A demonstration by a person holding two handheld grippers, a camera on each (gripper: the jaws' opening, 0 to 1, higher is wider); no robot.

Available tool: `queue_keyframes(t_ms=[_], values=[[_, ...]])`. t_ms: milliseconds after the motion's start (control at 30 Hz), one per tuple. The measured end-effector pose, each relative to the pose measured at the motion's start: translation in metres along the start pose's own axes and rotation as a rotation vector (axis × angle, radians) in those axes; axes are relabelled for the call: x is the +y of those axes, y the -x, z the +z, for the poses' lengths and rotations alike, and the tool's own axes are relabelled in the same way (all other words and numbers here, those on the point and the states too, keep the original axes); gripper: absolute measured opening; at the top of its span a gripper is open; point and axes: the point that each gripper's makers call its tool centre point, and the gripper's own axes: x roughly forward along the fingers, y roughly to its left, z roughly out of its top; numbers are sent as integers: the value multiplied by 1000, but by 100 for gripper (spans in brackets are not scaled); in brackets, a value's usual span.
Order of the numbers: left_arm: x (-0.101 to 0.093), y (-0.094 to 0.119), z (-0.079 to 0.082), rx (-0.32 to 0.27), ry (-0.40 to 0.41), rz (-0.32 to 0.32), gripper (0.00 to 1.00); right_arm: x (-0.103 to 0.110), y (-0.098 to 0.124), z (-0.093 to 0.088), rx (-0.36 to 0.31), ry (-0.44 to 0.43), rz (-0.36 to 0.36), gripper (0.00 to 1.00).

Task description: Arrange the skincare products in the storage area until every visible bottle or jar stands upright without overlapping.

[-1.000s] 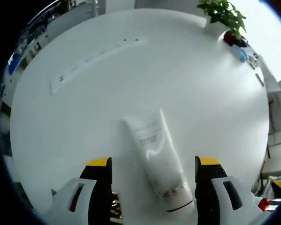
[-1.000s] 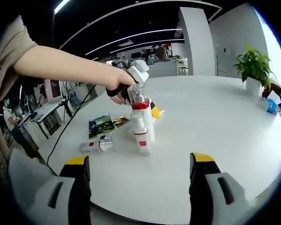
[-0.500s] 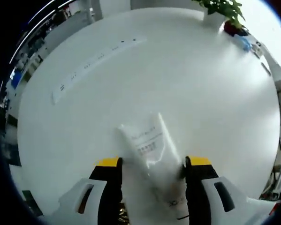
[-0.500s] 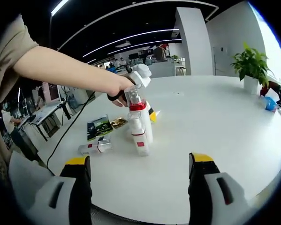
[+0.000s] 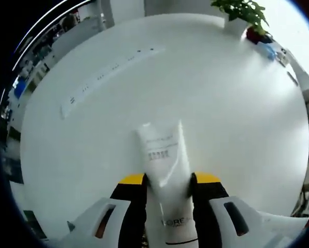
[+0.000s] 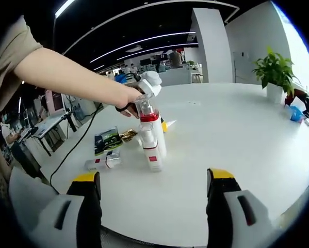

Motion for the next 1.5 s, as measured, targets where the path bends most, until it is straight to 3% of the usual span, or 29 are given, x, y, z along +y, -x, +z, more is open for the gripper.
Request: queue_keyframes(t_ms=[333,433,700,933,1000,1100,1133,1500], values=[[2,2,-1,-27,59,-17,25,-2,0,1,-4,-4,-8,84],[4,6,-1,-74,99,-13,24,-1,0,1,-3,-3,-7,84],[7,25,9,-153,114,-47,24,2,-1,0,-1,4,7,84],[15,43,14,-215,87,-38,24,1,-1,1,-4,-1,8,84],[14,51,16,-251,80,-44,24,2,-1,1,-6,-3,9,84],[8,68,23,-377,45,-71,24,2,-1,2,-9,-2,12,84],[7,73,22,-394,45,-69,24,3,-1,2,-9,-1,13,84],[7,107,7,-474,24,-53,24,6,-1,2,-6,19,23,83]])
